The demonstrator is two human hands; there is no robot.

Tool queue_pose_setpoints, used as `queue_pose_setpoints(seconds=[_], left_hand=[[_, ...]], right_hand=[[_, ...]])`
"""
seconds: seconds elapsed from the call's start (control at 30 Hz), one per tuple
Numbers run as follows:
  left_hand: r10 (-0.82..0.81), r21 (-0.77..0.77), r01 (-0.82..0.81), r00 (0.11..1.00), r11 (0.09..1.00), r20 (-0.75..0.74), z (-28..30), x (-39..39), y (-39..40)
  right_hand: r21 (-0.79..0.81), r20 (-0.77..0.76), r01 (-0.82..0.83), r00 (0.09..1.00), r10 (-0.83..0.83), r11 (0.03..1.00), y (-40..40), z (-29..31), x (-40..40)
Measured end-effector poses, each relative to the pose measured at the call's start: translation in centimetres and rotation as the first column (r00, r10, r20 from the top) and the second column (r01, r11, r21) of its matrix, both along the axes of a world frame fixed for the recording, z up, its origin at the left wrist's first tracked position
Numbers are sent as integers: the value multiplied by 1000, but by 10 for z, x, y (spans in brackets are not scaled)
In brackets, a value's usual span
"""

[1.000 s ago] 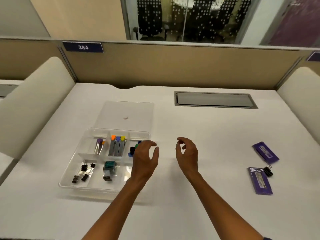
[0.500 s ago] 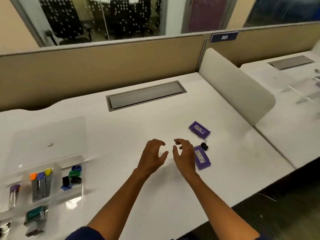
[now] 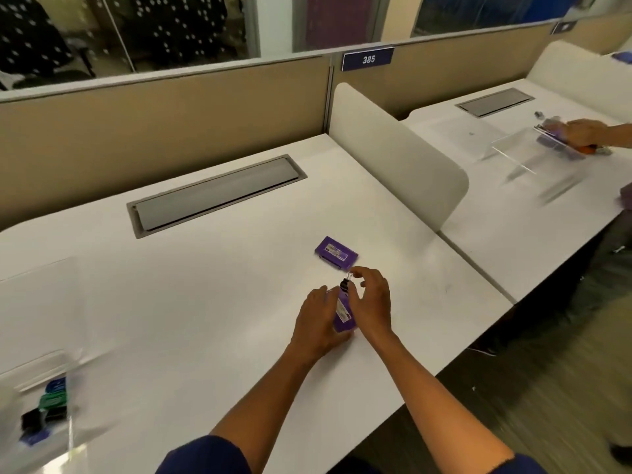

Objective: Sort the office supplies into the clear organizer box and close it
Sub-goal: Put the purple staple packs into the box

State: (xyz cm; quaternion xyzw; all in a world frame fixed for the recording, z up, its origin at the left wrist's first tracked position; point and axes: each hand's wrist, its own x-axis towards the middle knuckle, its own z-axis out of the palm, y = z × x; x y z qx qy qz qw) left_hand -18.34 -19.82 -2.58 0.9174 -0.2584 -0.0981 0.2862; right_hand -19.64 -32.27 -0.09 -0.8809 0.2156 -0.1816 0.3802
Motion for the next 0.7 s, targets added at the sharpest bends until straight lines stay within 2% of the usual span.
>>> queue_pose_setpoints(seconds=[0.27, 0.4, 0.47, 0.57, 0.63, 0.7], left_hand=[[58, -51, -62, 995, 997, -77, 1, 9, 21], [191, -206, -217, 971, 954, -142, 13, 16, 47], [283, -316, -355, 925, 880, -252, 19, 20, 62], [376, -426, -553, 820, 716, -431, 30, 25, 85], [374, -447, -641, 748, 624, -549, 38, 27, 103], [305, -465, -725, 656, 507, -691, 45, 27, 122]], right_hand=[[10, -165, -106, 980, 106, 994, -15, -3, 39], [-35, -291, -223, 935, 203, 974, -19, -8, 69], [-91, -394, -268, 894, 212, 959, -21, -12, 83], [-170, -518, -321, 833, 192, 932, -24, -19, 101], [-209, -545, -329, 821, 170, 921, -25, -22, 108], [-222, -524, -303, 838, 148, 927, -23, -19, 111]])
